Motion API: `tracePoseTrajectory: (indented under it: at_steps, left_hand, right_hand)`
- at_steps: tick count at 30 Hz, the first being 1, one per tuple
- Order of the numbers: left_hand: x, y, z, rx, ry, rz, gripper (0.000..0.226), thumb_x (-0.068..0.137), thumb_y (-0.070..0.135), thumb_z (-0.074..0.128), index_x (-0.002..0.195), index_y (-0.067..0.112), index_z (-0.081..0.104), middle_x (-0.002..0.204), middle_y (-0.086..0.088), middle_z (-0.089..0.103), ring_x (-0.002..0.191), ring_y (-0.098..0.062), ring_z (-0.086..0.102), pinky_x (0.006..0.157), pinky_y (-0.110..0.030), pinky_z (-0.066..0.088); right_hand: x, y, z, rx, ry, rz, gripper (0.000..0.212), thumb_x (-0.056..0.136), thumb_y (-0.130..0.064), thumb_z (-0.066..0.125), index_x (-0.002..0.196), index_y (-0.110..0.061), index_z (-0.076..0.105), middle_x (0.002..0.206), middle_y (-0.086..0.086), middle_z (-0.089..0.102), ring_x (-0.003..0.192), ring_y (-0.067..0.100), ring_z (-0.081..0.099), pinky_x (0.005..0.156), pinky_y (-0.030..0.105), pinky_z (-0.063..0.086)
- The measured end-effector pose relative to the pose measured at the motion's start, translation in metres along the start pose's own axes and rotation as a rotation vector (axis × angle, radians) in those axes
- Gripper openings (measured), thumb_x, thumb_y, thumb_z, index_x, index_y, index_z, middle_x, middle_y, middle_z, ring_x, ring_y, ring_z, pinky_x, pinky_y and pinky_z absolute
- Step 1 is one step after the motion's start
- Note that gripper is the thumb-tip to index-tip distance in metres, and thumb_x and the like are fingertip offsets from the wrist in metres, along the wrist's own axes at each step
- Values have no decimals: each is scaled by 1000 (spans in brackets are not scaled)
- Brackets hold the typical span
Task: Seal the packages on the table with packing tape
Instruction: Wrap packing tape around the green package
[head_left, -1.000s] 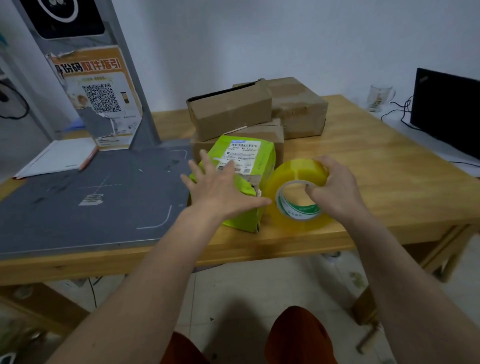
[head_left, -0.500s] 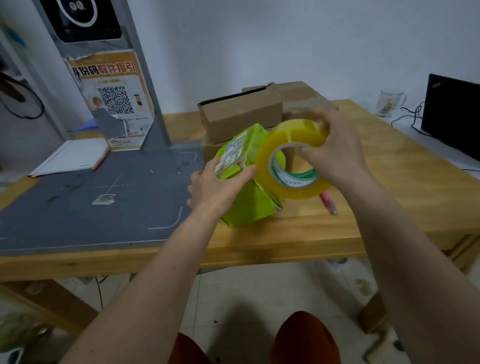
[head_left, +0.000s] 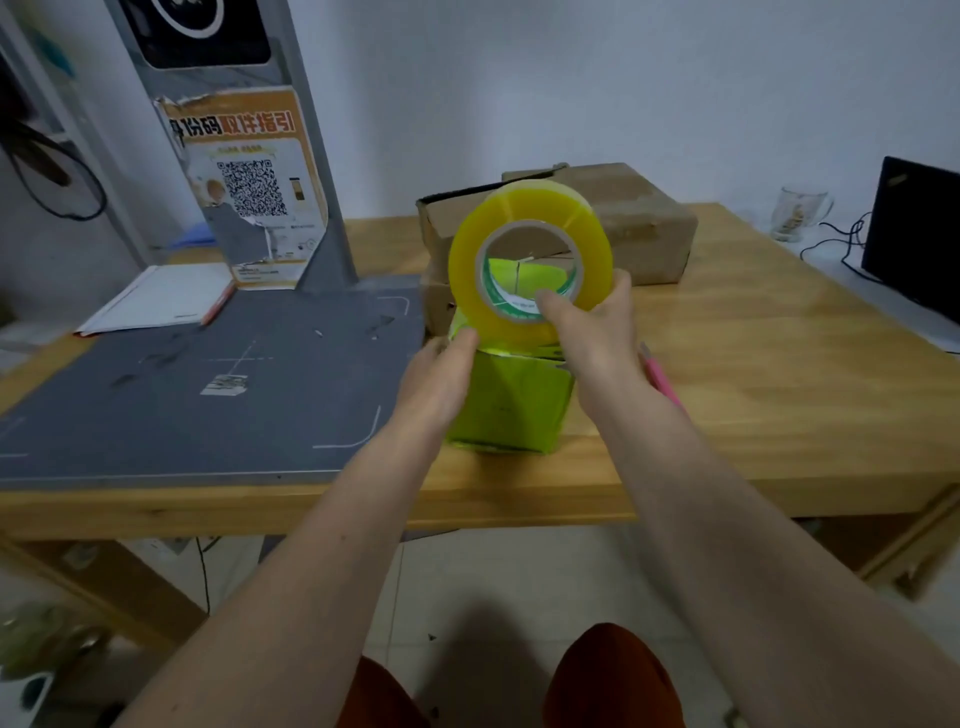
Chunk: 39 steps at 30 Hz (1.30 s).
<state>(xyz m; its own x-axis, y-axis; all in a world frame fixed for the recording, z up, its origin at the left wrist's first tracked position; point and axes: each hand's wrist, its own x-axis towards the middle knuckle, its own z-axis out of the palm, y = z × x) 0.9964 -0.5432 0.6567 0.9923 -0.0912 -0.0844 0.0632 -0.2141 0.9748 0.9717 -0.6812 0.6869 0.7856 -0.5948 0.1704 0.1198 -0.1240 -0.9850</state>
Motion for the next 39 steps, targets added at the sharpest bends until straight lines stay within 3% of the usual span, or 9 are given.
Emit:
tracePoseTrajectory:
  at_steps: [5, 10, 17, 21, 24, 26, 31, 34, 39]
  left_hand:
    - [6, 4, -19, 50, -132, 303, 56, 87, 19, 51, 139, 37, 46, 122, 21, 60, 113, -2, 57, 81, -19, 46]
    - [19, 1, -30, 307, -226, 357, 62, 78, 40, 40, 140, 43, 37, 140, 10, 49, 134, -22, 40, 112, -49, 29]
    - [17, -4, -37, 577, -187, 400, 73, 83, 47, 28, 154, 43, 10, 160, 10, 23, 143, -18, 22, 116, -51, 16]
    - [12, 2, -33, 606, -210, 399, 75, 82, 46, 27, 155, 39, 10, 160, 7, 21, 146, -18, 17, 119, -51, 11]
    - [13, 20, -30, 685, -134, 335, 56, 74, 43, 33, 124, 24, 49, 127, -6, 50, 125, -32, 41, 110, -58, 26]
    - [12, 28, -21, 670, -96, 338, 36, 69, 39, 36, 97, 22, 51, 106, -4, 54, 113, -33, 47, 107, -59, 29]
    - [6, 18, -9, 614, -123, 406, 71, 73, 43, 36, 142, 26, 40, 155, -1, 31, 147, -22, 17, 119, -55, 10]
    - [11, 19, -16, 756, -158, 366, 70, 75, 50, 33, 141, 26, 40, 159, 0, 25, 148, -20, 11, 119, -56, 4]
    - [13, 16, -20, 837, -162, 336, 76, 84, 50, 33, 153, 22, 19, 160, -5, 22, 149, -21, 10, 119, -57, 2]
  right_hand:
    - [0, -11, 4, -148, -27, -63, 28, 83, -20, 66, 103, -17, 46, 85, -10, 52, 94, 22, 57, 80, 36, 46]
    - [4, -16, 1, -176, -76, -100, 24, 85, -14, 63, 103, -13, 47, 82, -9, 47, 71, 7, 49, 62, 31, 40]
    - [14, -23, -3, 262, -92, 147, 38, 77, 16, 58, 91, -19, 52, 89, 8, 63, 85, 27, 64, 72, 40, 55]
    - [19, -23, -9, 349, -112, 177, 40, 78, 11, 69, 103, -18, 55, 90, 6, 67, 87, 28, 67, 75, 44, 57]
    - [9, -16, 3, 324, -14, 226, 59, 72, -10, 85, 121, -7, 52, 108, 13, 67, 100, 33, 66, 87, 51, 56]
    - [2, -8, 11, 226, 44, 258, 68, 67, -22, 89, 121, -3, 53, 117, 14, 63, 107, 33, 62, 93, 50, 53]
    - [5, -2, 4, -153, 86, 87, 33, 78, -34, 78, 102, -15, 65, 111, 5, 66, 110, 27, 60, 94, 41, 50]
    - [11, -8, -4, -261, 46, 9, 34, 85, -35, 70, 111, -14, 66, 105, 2, 68, 100, 24, 63, 80, 34, 49]
    - [21, -16, -16, -115, -25, 2, 26, 87, -19, 68, 112, -14, 59, 109, 9, 65, 94, 31, 67, 65, 48, 61]
